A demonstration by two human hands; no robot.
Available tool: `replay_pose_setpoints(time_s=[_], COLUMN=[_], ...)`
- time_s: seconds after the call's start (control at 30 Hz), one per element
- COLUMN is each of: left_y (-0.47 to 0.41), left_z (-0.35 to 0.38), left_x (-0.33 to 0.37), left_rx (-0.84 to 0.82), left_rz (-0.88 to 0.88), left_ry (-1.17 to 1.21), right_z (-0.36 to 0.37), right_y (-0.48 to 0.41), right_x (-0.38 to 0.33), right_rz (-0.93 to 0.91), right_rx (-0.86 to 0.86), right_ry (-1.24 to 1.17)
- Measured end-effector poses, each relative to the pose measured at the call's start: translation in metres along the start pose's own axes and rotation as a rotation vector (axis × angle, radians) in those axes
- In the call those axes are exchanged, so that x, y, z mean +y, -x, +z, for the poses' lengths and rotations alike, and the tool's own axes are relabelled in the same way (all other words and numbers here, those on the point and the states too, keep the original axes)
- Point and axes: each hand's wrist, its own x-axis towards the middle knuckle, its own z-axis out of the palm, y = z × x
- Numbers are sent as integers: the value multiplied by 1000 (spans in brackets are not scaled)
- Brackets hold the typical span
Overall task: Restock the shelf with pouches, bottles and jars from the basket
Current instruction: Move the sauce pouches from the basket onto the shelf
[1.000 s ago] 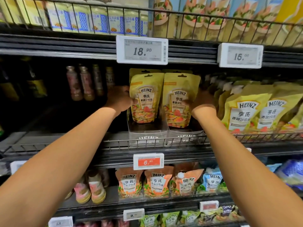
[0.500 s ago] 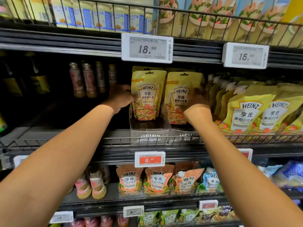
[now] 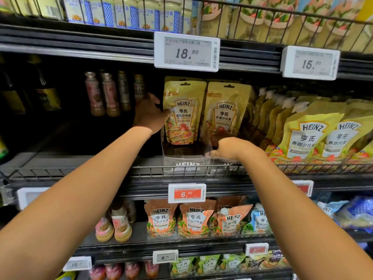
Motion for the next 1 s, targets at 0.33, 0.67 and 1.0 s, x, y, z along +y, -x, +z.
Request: replay_pose_setpoints(time_s=[0.33,0.67,1.0], left_y=[26,55,112], left_z=[2,2,33], left_x=[21,39,80], left_rx=[-164,-262,-281], left_rz=[212,208,346], left_ry=[-176,24,188], right_z=[-4,-2,20], right_y=[9,49,129], right_x=[-1,2,40], right_rz=[45,-72,-331], right_rx=[18,733,822], right_ry=[-62,-545,-817])
